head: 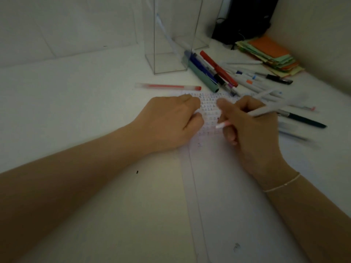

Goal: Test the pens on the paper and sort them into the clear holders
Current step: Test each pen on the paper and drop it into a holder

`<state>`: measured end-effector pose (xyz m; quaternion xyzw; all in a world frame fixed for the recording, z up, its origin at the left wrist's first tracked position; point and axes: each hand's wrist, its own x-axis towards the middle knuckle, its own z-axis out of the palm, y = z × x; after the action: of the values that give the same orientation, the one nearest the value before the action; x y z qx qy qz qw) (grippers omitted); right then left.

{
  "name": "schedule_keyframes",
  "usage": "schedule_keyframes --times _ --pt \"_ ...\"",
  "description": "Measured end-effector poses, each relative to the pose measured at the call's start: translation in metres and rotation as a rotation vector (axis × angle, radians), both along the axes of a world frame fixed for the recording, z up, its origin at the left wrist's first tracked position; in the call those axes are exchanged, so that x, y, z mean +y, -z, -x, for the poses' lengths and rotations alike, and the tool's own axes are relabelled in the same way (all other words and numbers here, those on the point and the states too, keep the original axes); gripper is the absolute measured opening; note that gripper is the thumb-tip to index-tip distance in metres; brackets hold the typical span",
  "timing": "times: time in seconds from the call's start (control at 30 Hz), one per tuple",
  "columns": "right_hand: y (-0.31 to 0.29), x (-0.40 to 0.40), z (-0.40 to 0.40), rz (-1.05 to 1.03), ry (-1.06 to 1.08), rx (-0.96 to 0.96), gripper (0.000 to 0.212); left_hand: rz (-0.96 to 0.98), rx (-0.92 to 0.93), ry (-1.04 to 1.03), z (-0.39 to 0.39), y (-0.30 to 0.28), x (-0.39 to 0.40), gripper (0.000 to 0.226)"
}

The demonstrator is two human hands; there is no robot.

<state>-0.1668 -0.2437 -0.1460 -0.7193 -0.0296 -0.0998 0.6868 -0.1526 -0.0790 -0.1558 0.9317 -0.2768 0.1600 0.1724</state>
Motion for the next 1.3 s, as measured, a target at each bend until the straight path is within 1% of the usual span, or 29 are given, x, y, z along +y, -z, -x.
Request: schedule_keyframes --times 0.03,0.1,0.17,0.2,0.27,0.4,0.57,0.63,0.7,0.73,0.83,0.93,1.0,1.07,1.1,1.13,1.17,1.23,1.3 --pt "-0.003 -0.003 -0.001 -0.161 -0.018 0.020 0.027 0.008 -0.006 0.038 0.001 0.000 0.000 0.025" --pt "-0.005 -0.005 -0.002 -0.401 -0.060 0.070 0.021 0.005 -0.028 0.103 0.002 0.001 -0.001 0.020" --pt "-0.004 -0.006 -0.002 -0.572 -0.095 0.132 0.023 0.003 -0.028 0.138 0.000 0.004 -0.001 0.017" --pt "-0.003 -0.007 -0.002 -0.603 -0.102 0.142 0.029 0.005 -0.031 0.144 0.000 0.004 -0.001 0.016" --pt "-0.002 -0.007 -0.003 -0.567 -0.102 0.112 0.039 0.004 -0.057 0.148 -0.001 0.005 -0.001 0.016" --pt "0.000 -0.005 -0.003 -0.463 -0.106 0.052 0.030 0.009 -0.093 0.177 -0.002 0.004 -0.002 0.024" --pt "0.000 -0.005 -0.002 -0.293 -0.087 0.071 0.029 -0.045 -0.106 0.213 -0.005 0.002 0.000 0.021" --pt "-0.001 -0.004 0.000 -0.243 -0.102 0.068 0.026 -0.071 -0.099 0.226 -0.005 0.002 0.000 0.023" --pt "-0.002 -0.003 0.001 -0.257 -0.093 0.066 0.025 -0.068 -0.102 0.230 -0.004 0.002 -0.001 0.026" --pt "-0.003 -0.004 0.001 -0.304 -0.078 0.071 0.025 -0.034 -0.094 0.230 -0.004 0.002 -0.001 0.023" --pt "-0.004 -0.007 -0.002 -0.470 -0.027 0.100 0.029 0.080 0.020 0.213 -0.004 0.002 0.000 0.019" --pt "-0.003 -0.006 -0.002 -0.468 -0.031 0.096 0.032 0.136 0.151 0.169 -0.004 0.001 0.000 0.018" --pt "-0.003 -0.006 -0.003 -0.490 -0.034 0.104 0.036 0.285 0.248 0.110 -0.003 -0.005 0.000 0.013" --pt "-0.004 -0.006 -0.003 -0.516 -0.032 0.123 0.040 0.456 0.408 0.029 -0.010 -0.016 0.007 0.008" --pt "-0.004 -0.007 -0.003 -0.520 -0.032 0.129 0.040 0.476 0.493 0.005 -0.014 -0.022 0.013 0.007" --pt "-0.004 -0.007 -0.003 -0.524 -0.031 0.131 0.039 0.434 0.576 0.003 -0.020 -0.028 0.022 0.005" --pt "-0.005 -0.007 -0.003 -0.528 -0.031 0.132 0.037 0.350 0.657 0.019 -0.025 -0.035 0.030 0.002" --pt "-0.004 -0.006 -0.003 -0.531 -0.036 0.131 0.035 0.153 0.777 0.073 -0.029 -0.046 0.044 0.011" --pt "-0.003 -0.006 -0.003 -0.515 -0.036 0.131 0.038 0.022 0.839 0.106 -0.028 -0.052 0.050 0.023"
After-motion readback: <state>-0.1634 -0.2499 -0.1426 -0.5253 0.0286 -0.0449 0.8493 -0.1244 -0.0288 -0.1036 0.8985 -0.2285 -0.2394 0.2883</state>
